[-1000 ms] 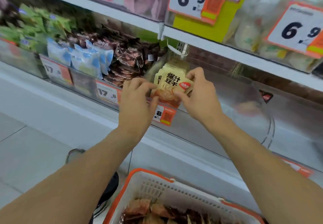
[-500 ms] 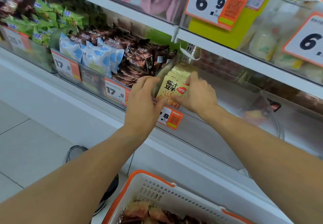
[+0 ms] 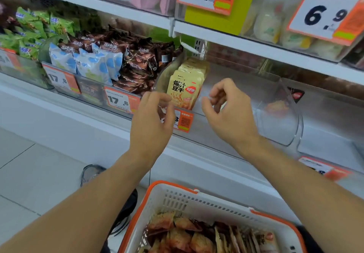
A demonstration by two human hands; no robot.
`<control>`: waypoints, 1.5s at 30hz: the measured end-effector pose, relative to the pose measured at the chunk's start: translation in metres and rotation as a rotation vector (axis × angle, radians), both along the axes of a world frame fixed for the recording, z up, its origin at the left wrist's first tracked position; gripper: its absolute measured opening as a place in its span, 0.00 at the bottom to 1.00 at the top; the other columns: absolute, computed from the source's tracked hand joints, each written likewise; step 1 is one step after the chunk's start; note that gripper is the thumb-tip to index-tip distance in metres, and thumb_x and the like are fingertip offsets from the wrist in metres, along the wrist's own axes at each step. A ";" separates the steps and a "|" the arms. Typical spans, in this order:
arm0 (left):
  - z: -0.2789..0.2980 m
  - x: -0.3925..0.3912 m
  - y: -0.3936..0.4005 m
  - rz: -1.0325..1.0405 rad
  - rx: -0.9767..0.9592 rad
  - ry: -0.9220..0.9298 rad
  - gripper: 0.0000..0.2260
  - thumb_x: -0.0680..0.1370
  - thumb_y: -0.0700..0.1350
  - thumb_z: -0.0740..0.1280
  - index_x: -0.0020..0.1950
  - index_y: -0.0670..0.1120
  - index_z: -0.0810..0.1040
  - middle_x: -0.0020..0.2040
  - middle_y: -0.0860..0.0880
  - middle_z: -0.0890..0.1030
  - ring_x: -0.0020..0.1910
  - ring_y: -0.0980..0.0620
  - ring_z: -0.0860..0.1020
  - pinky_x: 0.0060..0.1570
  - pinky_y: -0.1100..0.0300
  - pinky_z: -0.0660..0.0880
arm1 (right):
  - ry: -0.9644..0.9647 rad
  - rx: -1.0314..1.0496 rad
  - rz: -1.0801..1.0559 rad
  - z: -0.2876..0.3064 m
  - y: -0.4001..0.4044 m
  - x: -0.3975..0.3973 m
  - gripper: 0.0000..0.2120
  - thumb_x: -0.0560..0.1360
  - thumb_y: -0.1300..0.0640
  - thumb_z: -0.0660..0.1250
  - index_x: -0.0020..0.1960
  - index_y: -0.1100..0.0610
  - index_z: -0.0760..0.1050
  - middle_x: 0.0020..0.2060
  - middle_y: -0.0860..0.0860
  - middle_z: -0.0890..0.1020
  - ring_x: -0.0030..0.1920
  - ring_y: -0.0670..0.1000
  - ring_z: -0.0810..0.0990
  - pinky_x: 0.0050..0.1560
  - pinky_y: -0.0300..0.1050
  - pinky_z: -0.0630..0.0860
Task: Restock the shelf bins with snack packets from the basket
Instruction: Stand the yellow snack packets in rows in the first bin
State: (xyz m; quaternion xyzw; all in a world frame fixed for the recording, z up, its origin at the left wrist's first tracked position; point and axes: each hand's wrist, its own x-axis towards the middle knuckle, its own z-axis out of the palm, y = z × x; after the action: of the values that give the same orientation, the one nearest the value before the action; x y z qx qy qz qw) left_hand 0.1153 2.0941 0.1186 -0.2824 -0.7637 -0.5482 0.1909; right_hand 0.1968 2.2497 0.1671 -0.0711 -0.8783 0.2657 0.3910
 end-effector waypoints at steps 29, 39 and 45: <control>-0.241 0.151 -0.047 -0.368 -0.669 -0.782 0.06 0.74 0.48 0.72 0.50 0.53 0.84 0.46 0.58 0.83 0.47 0.65 0.80 0.51 0.66 0.77 | -1.219 -0.541 0.039 -0.297 -0.026 0.104 0.42 0.67 0.40 0.77 0.75 0.53 0.64 0.69 0.52 0.74 0.68 0.53 0.73 0.67 0.47 0.71; -0.223 0.150 -0.035 -0.231 -0.988 -0.717 0.10 0.72 0.50 0.76 0.48 0.48 0.80 0.40 0.57 0.79 0.40 0.60 0.76 0.40 0.64 0.74 | -1.396 -0.416 0.171 -0.289 -0.013 0.117 0.46 0.62 0.44 0.83 0.74 0.54 0.68 0.69 0.52 0.74 0.67 0.55 0.74 0.66 0.45 0.71; -0.194 0.143 -0.023 -0.225 -0.743 -0.965 0.08 0.75 0.52 0.74 0.46 0.48 0.81 0.42 0.52 0.83 0.41 0.55 0.80 0.40 0.62 0.76 | -1.145 -0.410 0.232 -0.244 -0.003 0.110 0.21 0.70 0.46 0.77 0.58 0.54 0.78 0.54 0.50 0.81 0.52 0.55 0.79 0.44 0.39 0.68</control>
State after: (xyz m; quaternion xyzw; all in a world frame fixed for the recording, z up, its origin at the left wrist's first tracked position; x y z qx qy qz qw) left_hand 0.2583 2.0712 -0.0755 -0.1293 -0.8693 -0.3283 -0.3461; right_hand 0.3065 2.2466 -0.0766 -0.1800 -0.8819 0.3895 -0.1954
